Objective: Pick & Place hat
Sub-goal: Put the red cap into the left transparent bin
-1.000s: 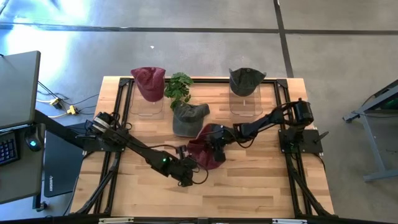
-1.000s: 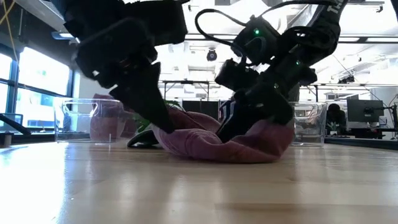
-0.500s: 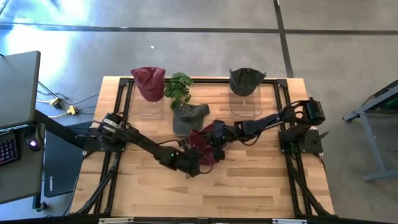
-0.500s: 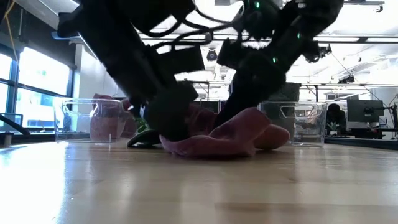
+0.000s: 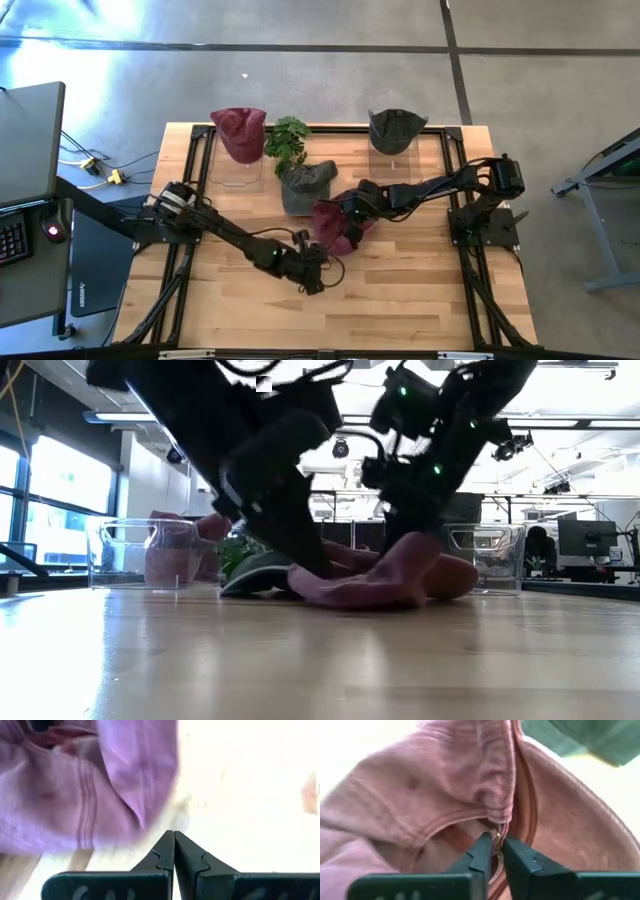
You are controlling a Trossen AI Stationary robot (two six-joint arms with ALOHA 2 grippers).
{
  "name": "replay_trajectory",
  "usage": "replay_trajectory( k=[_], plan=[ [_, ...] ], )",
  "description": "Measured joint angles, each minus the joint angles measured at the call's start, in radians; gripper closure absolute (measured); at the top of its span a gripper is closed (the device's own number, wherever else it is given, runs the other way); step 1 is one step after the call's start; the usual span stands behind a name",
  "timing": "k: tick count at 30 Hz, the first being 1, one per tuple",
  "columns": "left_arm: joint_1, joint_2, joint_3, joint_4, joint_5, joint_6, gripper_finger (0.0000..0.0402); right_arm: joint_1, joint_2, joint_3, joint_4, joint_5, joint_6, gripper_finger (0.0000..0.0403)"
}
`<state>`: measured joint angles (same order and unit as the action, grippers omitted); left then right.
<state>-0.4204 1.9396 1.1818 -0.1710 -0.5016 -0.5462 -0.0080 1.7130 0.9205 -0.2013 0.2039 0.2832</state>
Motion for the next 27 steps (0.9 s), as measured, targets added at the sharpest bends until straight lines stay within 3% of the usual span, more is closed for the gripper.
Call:
replay_trajectory(
  k=[5, 9, 14, 19, 23, 27],
  plan=[
    [-0.047, -0.063, 0.049, -0.097, -0.062, 0.043, 0.0401, 0.001, -0.006, -0.018, -0.037, 0.034, -0.035, 0.0294],
    [-0.074, -0.103, 0.042, -0.221, -0.104, 0.148, 0.0402, 0.01, -0.068, 0.038, -0.165, 0.03, -0.041, 0.0242],
    [-0.059, -0.104, 0.011, -0.231, -0.112, 0.35, 0.0402, 0.113, -0.215, 0.055, -0.296, 0.049, -0.077, 0.022],
    [-0.007, -0.104, -0.041, -0.081, -0.04, 0.704, 0.0391, 0.297, -0.302, -0.002, -0.258, 0.007, -0.231, 0.0218],
    [0.048, -0.104, -0.082, 0.063, 0.104, 1.086, 0.0349, 0.403, -0.299, -0.034, -0.207, 0.032, -0.109, 0.0222],
    [0.108, -0.06, -0.087, 0.098, 0.092, 1.285, 0.0283, 0.513, -0.299, -0.045, -0.144, 0.109, 0.028, 0.0234]
  ],
)
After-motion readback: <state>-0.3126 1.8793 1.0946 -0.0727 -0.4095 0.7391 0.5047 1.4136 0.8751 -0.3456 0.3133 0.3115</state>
